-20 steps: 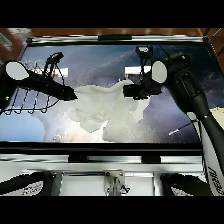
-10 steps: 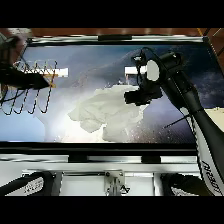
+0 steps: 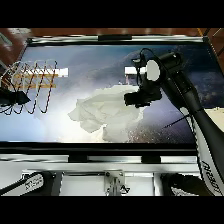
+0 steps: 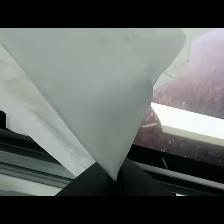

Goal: Fold the shirts.

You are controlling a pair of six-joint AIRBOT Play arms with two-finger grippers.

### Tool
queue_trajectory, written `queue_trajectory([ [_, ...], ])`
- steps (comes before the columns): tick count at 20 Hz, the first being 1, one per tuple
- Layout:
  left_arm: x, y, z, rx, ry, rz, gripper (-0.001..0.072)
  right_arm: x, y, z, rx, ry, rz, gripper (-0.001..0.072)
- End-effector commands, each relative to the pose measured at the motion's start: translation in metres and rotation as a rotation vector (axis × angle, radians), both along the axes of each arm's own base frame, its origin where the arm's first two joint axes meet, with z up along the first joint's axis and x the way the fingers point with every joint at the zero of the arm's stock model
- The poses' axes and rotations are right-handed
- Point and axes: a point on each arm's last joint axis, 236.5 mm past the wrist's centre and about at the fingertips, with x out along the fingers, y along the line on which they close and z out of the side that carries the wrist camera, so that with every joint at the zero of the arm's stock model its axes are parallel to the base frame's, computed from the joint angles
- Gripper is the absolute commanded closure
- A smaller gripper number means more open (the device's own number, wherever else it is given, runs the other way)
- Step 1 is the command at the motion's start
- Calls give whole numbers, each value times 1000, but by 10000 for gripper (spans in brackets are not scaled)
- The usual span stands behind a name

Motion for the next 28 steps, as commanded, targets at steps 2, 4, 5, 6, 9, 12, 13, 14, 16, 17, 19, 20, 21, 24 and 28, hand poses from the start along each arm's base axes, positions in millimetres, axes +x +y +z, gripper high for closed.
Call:
queue_trajectory([
  [2, 18, 2, -46, 3, 14, -28, 103, 0, -1, 0, 1, 4, -30, 637],
  [4, 19, 0, -72, -25, 69, -31, 104, 0, -1, 0, -1, 3, -31, 637],
  [5, 19, -3, -84, -39, 92, -47, 104, 0, -2, 0, -3, 2, -37, 636],
  [6, 21, -7, -94, -49, 106, -67, 109, 1, -2, 0, -5, 1, -40, 636],
  [9, 27, -9, -112, -48, 119, -76, 199, 1, -2, 0, -4, 2, -47, 637],
  [12, 34, -11, -126, -44, 122, -78, 199, 0, -2, 0, -5, 3, -48, 636],
  [13, 34, -11, -130, -47, 130, -76, 199, 0, -2, 0, -4, 3, -50, 636],
  [14, 34, -10, -135, -50, 138, -74, 198, 0, -2, 0, -5, 3, -50, 636],
  [16, 32, -11, -145, -59, 160, -75, 200, 1, -2, 0, -5, 2, -50, 636],
  [17, 30, -12, -149, -64, 173, -77, 238, 1, -2, 0, -5, 2, -50, 636],
  [19, 30, -16, -154, -69, 183, -84, 258, 1, -3, 0, -8, -1, -51, 636],
  [20, 31, -18, -154, -67, 183, -90, 335, 2, -5, 0, -15, -4, -53, 636],
  [21, 31, -19, -155, -66, 182, -94, 367, 3, -7, 0, -24, -9, -55, 636],
  [24, 31, -20, -155, -66, 183, -95, 473, 4, -8, 0, -26, -12, -55, 636],
  [28, 33, -19, -153, -58, 177, -109, 630, 4, -7, 0, -25, -14, -55, 636],
])
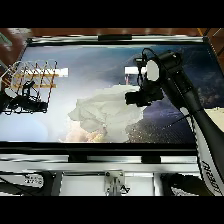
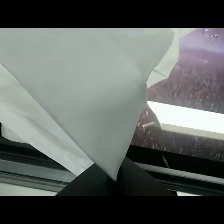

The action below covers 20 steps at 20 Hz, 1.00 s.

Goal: Fold the shirts.

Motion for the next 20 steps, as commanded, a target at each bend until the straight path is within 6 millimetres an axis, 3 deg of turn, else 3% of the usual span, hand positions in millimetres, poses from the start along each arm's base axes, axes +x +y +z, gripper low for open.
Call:
queue_trajectory([
  [1, 3, 0, 5, 6, -14, -13, 642, 1, 0, 0, -1, -4, 0, 636],
  [9, 28, 5, 87, 40, -159, -9, 652, 1, -9, 0, -35, -4, -5, 637],
  [12, 27, 0, 142, 50, -260, 33, 653, -1, -29, 7, -110, 6, 20, 636],
  [14, 10, -31, 183, 51, -308, -36, 653, 11, -43, 23, -131, -48, -10, 636],
  [17, -38, -113, 230, 42, -366, -252, 654, 30, -58, 46, -105, -121, -47, 636],
  [18, -62, -141, 232, 41, -353, -350, 654, 34, -65, 49, -104, -129, -58, 637],
  [20, -128, -188, 211, 46, -252, -555, 654, 37, -74, 50, -108, -131, -66, 636],
])
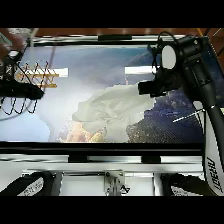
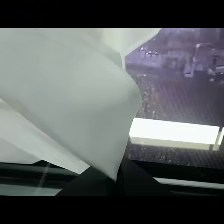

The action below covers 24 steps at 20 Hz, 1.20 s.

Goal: Fold the shirts.

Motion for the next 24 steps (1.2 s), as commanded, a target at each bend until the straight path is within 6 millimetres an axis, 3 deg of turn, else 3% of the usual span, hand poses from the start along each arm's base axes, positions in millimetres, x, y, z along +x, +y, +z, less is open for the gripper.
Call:
queue_trajectory([
  [1, -111, -65, -18, 88, 131, -292, 654, 11, -18, 9, -8, -31, -13, 637],
  [5, -204, -85, -54, 177, 252, -481, 654, 13, -19, 10, -11, -42, 2, 636],
  [8, -236, -103, -62, 208, 246, -620, 655, 12, -17, 10, -3, -35, 4, 636],
  [11, -228, -103, -54, 251, 142, -612, 655, 10, -18, 9, -6, -25, 3, 636],
  [14, -225, -112, -58, 240, 145, -620, 655, 7, -16, 8, 0, -14, 5, 636],
  [17, -217, -119, -50, 205, 101, -597, 655, 5, -18, 8, -6, -7, 3, 636],
  [20, -207, -84, -34, 302, 55, -517, 655, 4, -18, 8, -8, -2, 2, 636],
  [22, -220, -71, -29, 311, 61, -524, 655, 4, -18, 8, -8, -2, 3, 637],
  [24, -245, -77, -32, 275, 108, -602, 655, 4, -18, 8, -8, -1, 3, 636],
])
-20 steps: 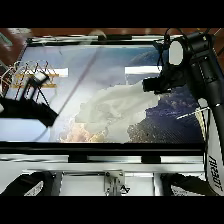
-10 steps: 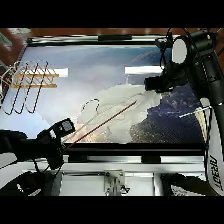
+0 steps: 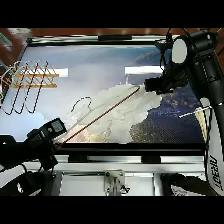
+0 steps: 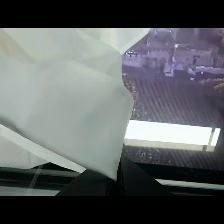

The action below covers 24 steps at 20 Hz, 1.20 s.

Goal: Fold the shirts.

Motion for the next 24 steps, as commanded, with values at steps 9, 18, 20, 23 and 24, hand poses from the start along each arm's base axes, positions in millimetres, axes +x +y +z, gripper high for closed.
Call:
queue_trajectory([
  [9, 27, -50, -50, -31, -22, 7, 656, -6, -1, -1, -3, 25, -6, 636],
  [18, 36, -58, -79, 31, 32, -9, 656, -13, 14, 0, 46, 45, 46, 637],
  [20, 40, -64, -86, 29, 42, 4, 656, -19, 24, 7, 74, 33, 76, 637],
  [23, 36, -71, -93, 18, 78, 6, 656, -33, 35, 27, 91, -15, 127, 637],
  [24, 35, -78, -90, -12, 80, 4, 656, -39, 42, 32, 97, -26, 149, 637],
])
